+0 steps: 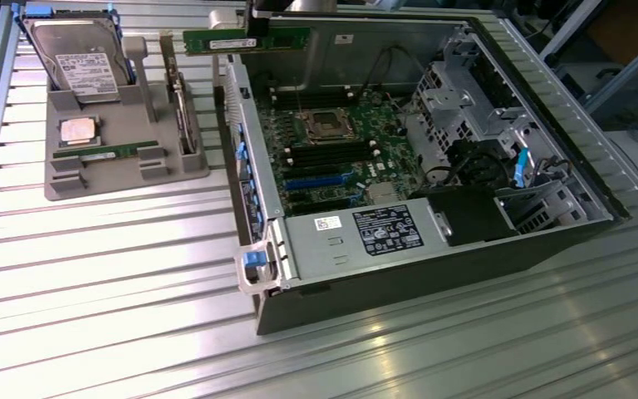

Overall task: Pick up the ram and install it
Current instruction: 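Pick up the ram and move it above insertion slot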

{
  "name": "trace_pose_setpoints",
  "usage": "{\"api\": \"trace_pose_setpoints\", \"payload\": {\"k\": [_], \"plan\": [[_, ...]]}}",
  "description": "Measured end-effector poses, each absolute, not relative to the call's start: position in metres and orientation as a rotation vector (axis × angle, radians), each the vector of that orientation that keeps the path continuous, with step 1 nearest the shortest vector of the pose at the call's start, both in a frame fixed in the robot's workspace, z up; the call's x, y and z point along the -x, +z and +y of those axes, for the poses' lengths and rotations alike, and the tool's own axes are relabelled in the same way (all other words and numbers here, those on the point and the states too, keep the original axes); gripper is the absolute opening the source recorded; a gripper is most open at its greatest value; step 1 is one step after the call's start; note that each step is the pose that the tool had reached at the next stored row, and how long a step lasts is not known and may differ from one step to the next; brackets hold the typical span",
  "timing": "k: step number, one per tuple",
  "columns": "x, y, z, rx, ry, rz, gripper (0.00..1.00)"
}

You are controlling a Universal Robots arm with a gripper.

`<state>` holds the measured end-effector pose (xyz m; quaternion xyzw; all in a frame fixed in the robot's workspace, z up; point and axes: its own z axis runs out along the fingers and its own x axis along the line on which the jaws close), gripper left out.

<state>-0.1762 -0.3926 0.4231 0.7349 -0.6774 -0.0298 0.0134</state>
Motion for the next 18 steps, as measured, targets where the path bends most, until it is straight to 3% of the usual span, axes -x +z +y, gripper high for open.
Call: {"api": "trace_pose_setpoints", "payload": {"k": [18], "plan": [[0.115, 0.423, -0.393, -2.286, -0.100, -2.107, 0.12]]}}
